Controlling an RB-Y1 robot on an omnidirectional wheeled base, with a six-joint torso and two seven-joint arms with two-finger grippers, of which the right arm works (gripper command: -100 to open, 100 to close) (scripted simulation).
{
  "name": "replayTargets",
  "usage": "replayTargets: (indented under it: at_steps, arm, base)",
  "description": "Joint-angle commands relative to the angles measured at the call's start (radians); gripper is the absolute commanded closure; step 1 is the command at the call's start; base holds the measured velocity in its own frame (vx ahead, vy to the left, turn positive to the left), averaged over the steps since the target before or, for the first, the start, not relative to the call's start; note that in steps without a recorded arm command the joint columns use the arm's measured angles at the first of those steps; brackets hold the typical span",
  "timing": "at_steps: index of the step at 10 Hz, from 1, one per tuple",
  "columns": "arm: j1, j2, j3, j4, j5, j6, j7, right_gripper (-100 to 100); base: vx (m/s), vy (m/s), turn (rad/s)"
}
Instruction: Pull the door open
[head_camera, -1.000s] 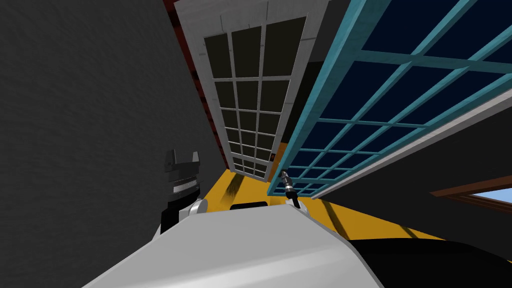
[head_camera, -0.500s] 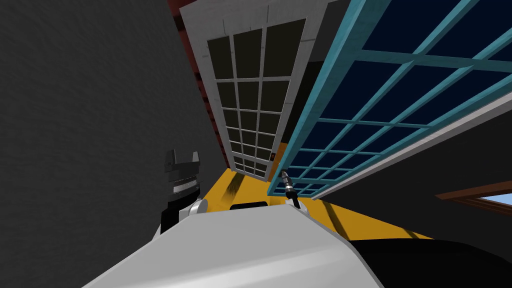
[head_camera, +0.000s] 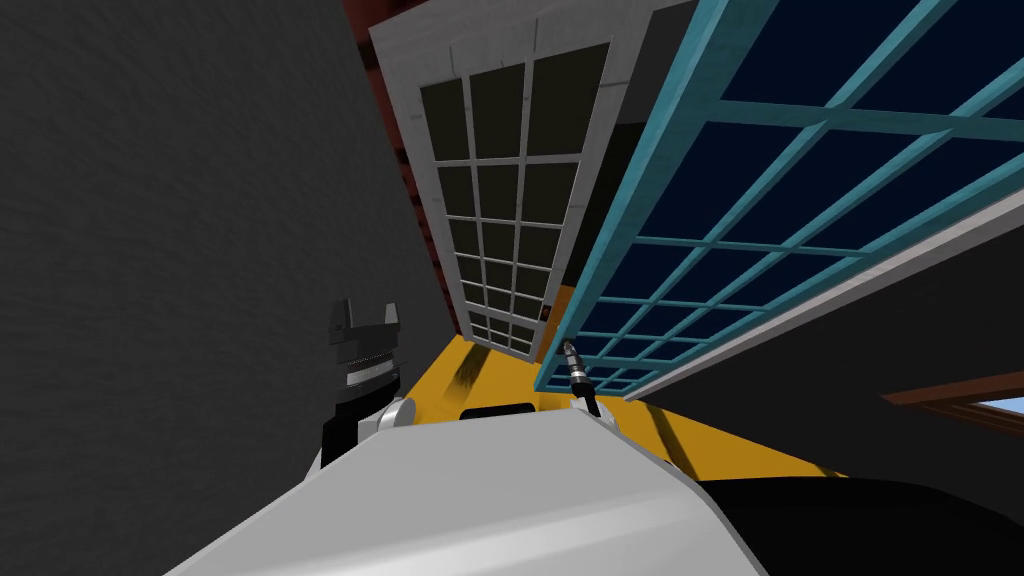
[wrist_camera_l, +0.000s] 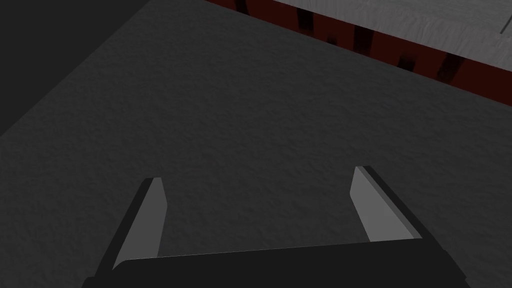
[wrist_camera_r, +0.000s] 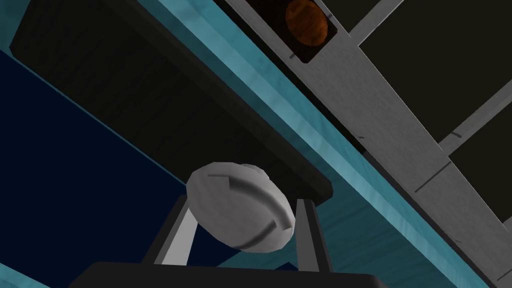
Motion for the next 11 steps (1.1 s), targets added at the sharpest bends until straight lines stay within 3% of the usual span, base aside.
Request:
replayTargets:
  at_steps: [1, 8, 11]
  arm:
    - [0.004, 0.007, 0.010, -0.010, -0.006, 0.006, -0.028, 100]
    - [0.012, 0.003, 0.056, -0.029, -0.084, 0.007, -0.213, 100]
    - [0.013, 0.002, 0.065, -0.033, -0.101, 0.007, -0.269, 100]
  base:
    - [-0.025, -0.013, 0.025]
    - [-0.033, -0.017, 0.041]
    - [-0.029, -0.016, 0.036]
